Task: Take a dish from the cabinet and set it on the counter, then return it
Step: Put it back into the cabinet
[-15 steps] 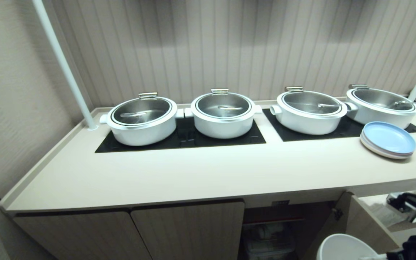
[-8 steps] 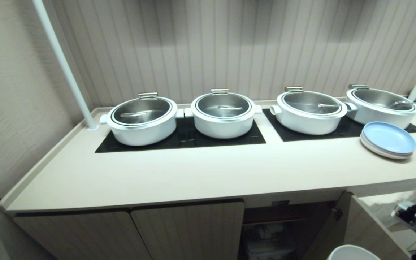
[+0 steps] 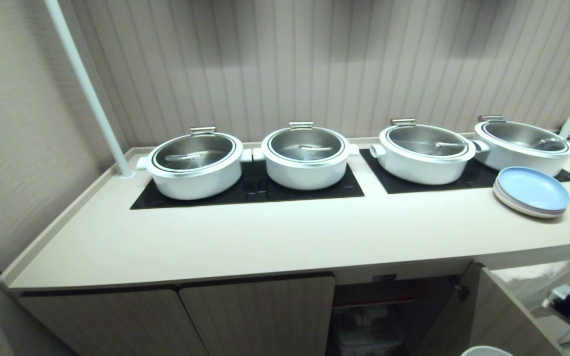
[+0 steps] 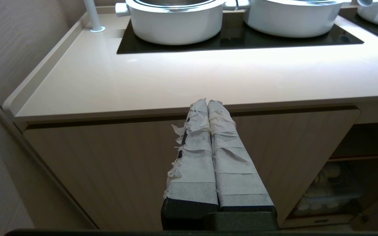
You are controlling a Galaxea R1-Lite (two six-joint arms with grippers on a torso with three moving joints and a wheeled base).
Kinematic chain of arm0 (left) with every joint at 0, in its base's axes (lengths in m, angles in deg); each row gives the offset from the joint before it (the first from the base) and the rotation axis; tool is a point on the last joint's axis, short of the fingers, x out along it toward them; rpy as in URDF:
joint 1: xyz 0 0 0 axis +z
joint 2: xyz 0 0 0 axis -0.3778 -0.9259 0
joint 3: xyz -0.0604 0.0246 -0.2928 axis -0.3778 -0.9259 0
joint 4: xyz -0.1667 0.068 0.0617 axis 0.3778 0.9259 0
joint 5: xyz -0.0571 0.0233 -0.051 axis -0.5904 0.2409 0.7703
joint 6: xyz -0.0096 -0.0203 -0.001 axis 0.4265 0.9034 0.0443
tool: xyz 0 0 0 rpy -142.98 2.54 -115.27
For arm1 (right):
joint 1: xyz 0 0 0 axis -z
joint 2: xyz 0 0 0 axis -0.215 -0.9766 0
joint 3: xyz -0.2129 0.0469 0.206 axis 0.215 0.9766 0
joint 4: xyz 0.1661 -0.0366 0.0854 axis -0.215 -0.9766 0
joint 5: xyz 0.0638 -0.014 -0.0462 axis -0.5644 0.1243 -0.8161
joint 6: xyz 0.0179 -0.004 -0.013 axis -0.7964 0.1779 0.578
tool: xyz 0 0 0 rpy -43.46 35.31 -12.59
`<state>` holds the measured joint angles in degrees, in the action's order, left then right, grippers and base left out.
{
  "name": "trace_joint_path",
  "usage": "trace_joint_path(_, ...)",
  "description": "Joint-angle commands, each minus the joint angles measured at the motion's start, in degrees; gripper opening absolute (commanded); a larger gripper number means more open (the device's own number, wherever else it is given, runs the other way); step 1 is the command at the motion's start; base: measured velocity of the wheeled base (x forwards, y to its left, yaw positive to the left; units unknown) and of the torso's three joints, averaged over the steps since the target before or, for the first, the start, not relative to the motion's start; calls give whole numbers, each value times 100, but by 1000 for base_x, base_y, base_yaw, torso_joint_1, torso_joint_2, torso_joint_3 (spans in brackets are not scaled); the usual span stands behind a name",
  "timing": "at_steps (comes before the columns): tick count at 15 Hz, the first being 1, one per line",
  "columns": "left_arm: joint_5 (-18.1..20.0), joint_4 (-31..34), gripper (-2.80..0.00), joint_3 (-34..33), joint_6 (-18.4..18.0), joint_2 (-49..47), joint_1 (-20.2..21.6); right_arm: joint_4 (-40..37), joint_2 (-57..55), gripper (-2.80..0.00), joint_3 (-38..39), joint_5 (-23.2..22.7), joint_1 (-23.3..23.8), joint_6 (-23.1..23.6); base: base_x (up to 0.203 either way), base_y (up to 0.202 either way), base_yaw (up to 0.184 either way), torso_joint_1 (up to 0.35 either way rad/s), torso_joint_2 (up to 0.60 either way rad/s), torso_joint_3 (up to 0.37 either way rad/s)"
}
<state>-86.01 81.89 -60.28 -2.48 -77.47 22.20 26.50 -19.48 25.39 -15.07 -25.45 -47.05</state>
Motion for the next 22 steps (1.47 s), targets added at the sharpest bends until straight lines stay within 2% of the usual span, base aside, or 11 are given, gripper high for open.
trace_joint_path(1,0,0,-280,0,4,2,0,-2,26,-280,19,-10,2,-9,0,0,0,0,0,0)
trace_joint_path(22,0,0,-280,0,4,2,0,-29,124,-280,89,-80,117,-9,0,0,0,0,0,0)
